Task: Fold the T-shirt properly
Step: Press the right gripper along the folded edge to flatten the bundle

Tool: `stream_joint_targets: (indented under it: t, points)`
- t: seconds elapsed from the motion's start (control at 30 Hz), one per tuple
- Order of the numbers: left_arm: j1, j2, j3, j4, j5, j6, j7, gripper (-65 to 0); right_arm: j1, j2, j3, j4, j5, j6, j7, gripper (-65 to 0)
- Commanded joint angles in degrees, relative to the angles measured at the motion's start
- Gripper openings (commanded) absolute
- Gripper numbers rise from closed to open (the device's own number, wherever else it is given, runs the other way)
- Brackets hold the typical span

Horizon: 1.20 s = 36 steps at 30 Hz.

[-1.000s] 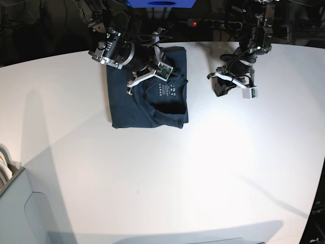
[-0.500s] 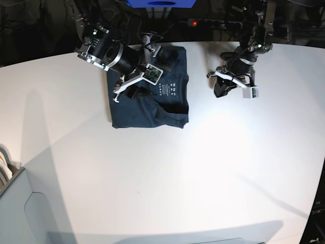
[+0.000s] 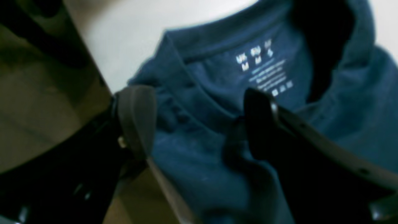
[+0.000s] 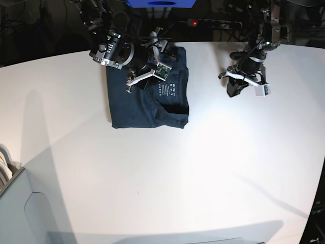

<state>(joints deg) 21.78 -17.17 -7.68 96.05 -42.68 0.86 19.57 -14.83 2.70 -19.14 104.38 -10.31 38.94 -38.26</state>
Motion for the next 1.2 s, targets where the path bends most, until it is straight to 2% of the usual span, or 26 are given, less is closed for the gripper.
stream_joint_targets:
  t: [0.0,0.2,0.3,0.5,0.73,0.87,1.17]
  points:
    - [0.0,-0.5,-0.9,1.0,-0.4,-0.7,-1.1,-65.0,0.5,-0.5,-1.4,-0.2,1.6,1.1,2.2,-23.0]
    - [1.2,-0.6,-2.0,1.0,-0.4,-0.8,-1.1,-65.0,2.0,-0.5,-8.7,-4.9,1.4,1.1,3.8,-23.0]
    - [1.3,-0.5,-2.5,1.1,-0.4,-0.8,-1.1,-65.0,2.2,-0.3,-10.1,-4.7,1.5,1.1,3.9,-23.0]
    - [2.8,-0.6,-2.5,1.8,-0.5,-0.8,-1.1,-65.0,2.0,-0.4,-5.2,2.6,1.6,1.1,3.9,-22.9]
    - [4.6,-0.5,-2.5,7.8,-0.5,-0.8,-1.1,-64.6,3.6,-1.0,5.4,7.2,1.6,1.1,3.9,-22.2]
    - [5.0,-0.5,-2.5,9.6,-0.5,-0.5,-1.1,-60.4,8.6,-1.9,6.6,2.5,1.6,1.1,3.5,-22.2]
    - [7.1,-0.5,-2.5,9.6,-0.5,-0.5,-1.1,-60.4,19.2,-5.3,6.5,-14.0,1.7,1.1,3.8,-22.3]
